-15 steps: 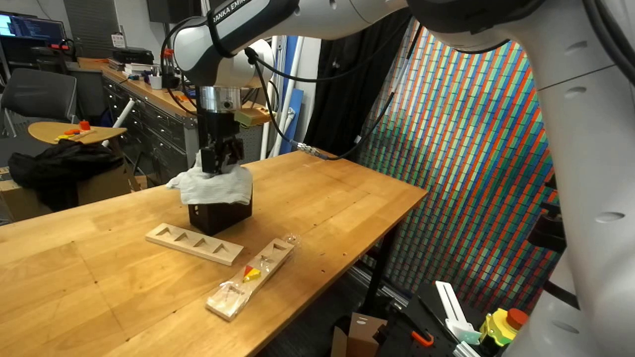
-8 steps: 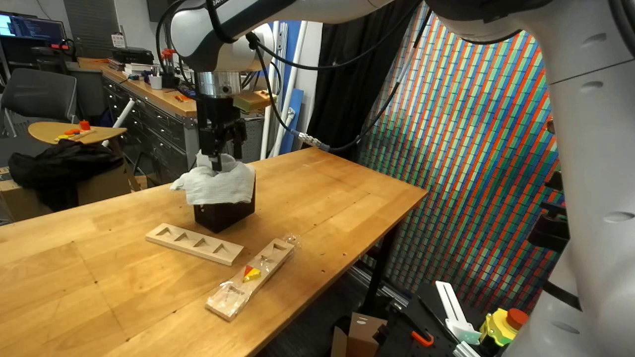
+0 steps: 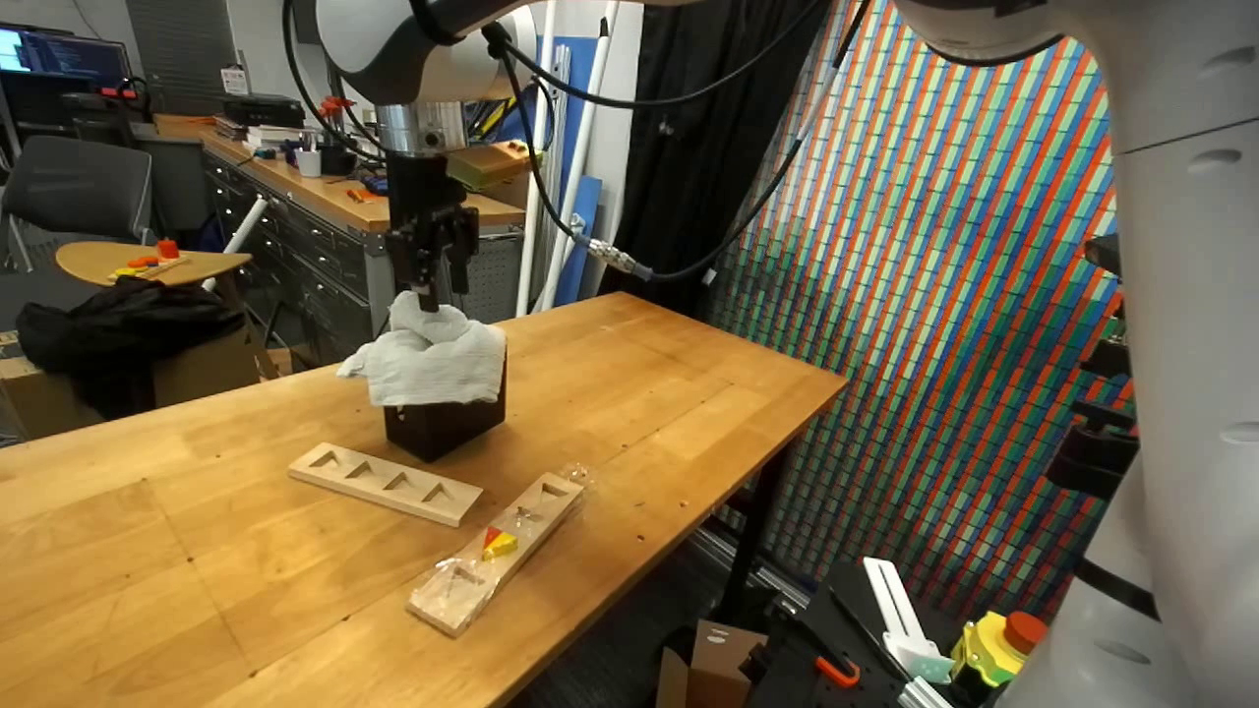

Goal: Place the white towel inside the black basket

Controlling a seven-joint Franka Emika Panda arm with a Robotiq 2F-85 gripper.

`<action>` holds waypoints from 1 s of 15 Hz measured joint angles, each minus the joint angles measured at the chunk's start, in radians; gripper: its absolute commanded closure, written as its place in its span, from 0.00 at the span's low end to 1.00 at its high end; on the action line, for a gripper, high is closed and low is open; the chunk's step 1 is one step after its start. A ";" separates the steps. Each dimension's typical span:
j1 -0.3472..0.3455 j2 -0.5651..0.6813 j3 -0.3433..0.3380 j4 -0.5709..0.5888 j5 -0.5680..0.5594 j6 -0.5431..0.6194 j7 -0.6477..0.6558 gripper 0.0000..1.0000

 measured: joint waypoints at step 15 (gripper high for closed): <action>0.030 0.008 -0.024 -0.049 0.001 0.031 0.132 1.00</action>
